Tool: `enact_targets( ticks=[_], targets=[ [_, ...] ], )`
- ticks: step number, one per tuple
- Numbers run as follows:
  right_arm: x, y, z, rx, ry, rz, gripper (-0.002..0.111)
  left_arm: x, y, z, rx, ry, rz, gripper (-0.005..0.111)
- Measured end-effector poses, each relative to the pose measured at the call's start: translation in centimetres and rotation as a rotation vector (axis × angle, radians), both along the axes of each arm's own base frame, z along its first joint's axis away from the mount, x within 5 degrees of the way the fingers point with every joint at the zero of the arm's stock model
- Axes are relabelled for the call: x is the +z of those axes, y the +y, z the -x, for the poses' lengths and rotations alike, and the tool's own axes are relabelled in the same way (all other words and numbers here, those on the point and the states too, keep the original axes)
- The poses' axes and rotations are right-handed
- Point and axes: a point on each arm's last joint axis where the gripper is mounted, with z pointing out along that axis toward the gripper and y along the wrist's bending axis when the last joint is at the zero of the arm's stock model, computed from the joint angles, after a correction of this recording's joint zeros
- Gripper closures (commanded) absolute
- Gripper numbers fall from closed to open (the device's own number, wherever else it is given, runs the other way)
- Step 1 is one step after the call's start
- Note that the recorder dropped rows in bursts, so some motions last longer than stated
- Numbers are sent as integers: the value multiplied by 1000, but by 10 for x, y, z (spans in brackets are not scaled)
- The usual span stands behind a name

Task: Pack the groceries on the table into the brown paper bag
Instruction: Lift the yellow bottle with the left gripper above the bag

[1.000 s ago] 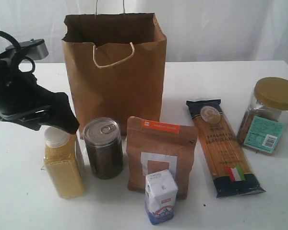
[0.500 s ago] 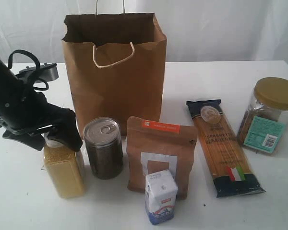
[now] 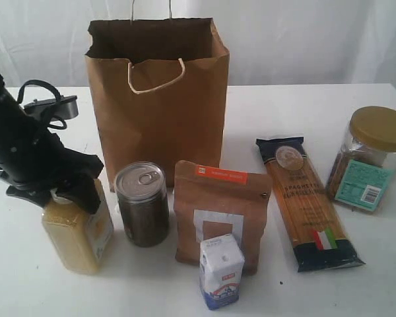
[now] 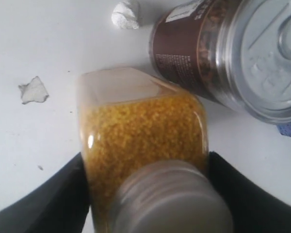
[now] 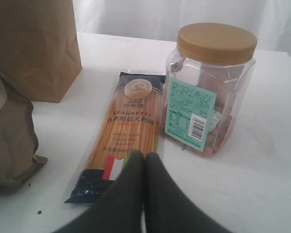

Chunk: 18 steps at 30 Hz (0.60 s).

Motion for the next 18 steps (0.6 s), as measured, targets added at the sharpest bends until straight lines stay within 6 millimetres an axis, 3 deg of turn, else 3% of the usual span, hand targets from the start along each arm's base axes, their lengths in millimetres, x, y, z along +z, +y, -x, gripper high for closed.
enact_targets(
  ticks=[6,13,18],
  targets=[
    [0,0,0,0,0,0,108,0,1,-1,2,-6,-17,105],
    [0,0,0,0,0,0,108,2,4,0,-62,-39,-42,107],
    [0,0,0,0,0,0,108,26,12,3,-110,-107,-106,107]
  ],
)
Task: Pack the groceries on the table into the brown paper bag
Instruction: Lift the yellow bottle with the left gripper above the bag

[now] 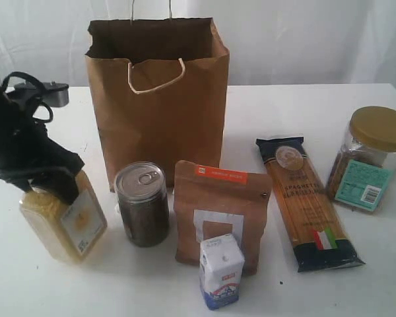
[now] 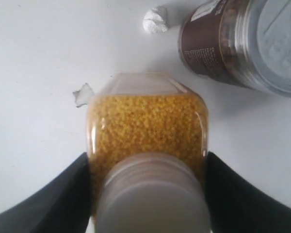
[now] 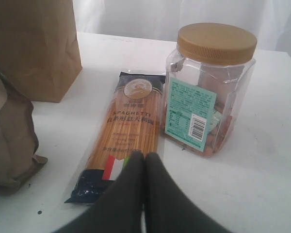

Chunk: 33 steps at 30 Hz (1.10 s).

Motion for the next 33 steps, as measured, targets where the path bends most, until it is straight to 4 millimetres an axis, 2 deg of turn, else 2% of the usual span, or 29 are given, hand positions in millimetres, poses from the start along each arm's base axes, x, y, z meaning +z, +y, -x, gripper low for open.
enact_targets(
  ticks=[3,4,9,12,16,19,23,33],
  targets=[
    [0,0,0,0,0,0,108,27,6,5,-22,-73,-24,107],
    [0,0,0,0,0,0,108,45,9,9,-24,-122,-27,107],
    [0,0,0,0,0,0,108,97,20,31,-16,-267,-9,107],
    [0,0,0,0,0,0,108,145,24,43,11,-430,55,107],
    [0,0,0,0,0,0,108,203,23,45,36,-683,180,107],
    [0,0,0,0,0,0,108,228,18,33,79,-817,276,107],
    [0,0,0,0,0,0,108,231,7,14,100,-836,356,107],
    [0,0,0,0,0,0,108,222,-13,-35,141,-836,456,107]
  ],
)
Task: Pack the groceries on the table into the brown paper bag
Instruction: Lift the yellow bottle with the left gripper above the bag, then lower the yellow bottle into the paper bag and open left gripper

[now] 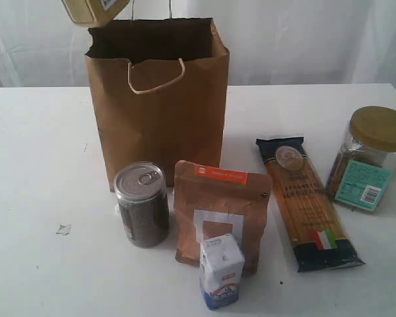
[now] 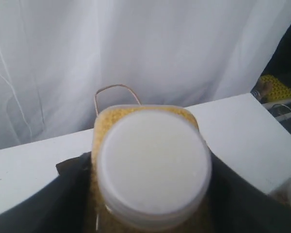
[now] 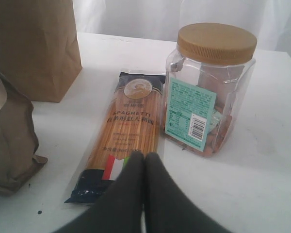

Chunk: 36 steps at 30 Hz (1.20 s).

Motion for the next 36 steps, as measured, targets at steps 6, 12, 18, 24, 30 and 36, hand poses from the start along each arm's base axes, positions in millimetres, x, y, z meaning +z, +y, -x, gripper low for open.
enact_targets(
  ticks=[6,12,18,24,30,36],
  targets=[
    [0,0,0,0,0,0,108,-22,4,-36,7,76,92,107],
    [0,0,0,0,0,0,108,-48,-11,-60,-100,132,130,107],
    [0,0,0,0,0,0,108,-76,-16,-74,-140,184,71,107],
    [0,0,0,0,0,0,108,-104,-19,-84,-159,226,17,107],
    [0,0,0,0,0,0,108,-108,-20,-85,-176,237,-3,107],
    [0,0,0,0,0,0,108,-118,-22,-84,-229,275,-46,107]
  ],
)
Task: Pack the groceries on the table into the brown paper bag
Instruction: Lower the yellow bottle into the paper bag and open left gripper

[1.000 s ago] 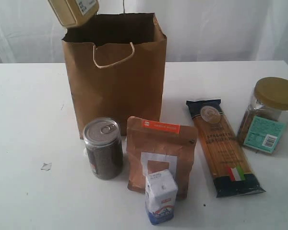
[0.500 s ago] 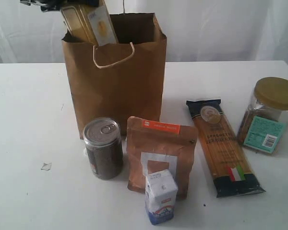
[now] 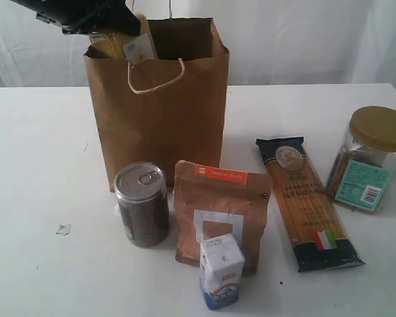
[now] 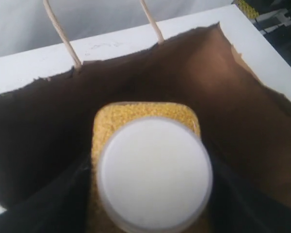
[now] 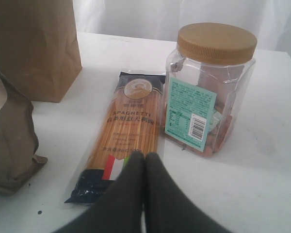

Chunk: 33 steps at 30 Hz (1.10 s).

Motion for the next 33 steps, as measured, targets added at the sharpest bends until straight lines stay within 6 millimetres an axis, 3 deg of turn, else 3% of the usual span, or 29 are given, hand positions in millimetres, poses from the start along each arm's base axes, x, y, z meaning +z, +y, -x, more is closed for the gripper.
enact_targets(
  ticks=[11,22,26,33],
  targets=[
    [0,0,0,0,0,0,108,-7,-6,2,-107,-57,-103,106],
    [0,0,0,0,0,0,108,-7,-8,3,-138,-76,-128,50],
    [0,0,0,0,0,0,108,-8,-8,4,-144,-70,-129,42],
    [0,0,0,0,0,0,108,-4,-9,8,-154,-44,-98,40]
  ],
)
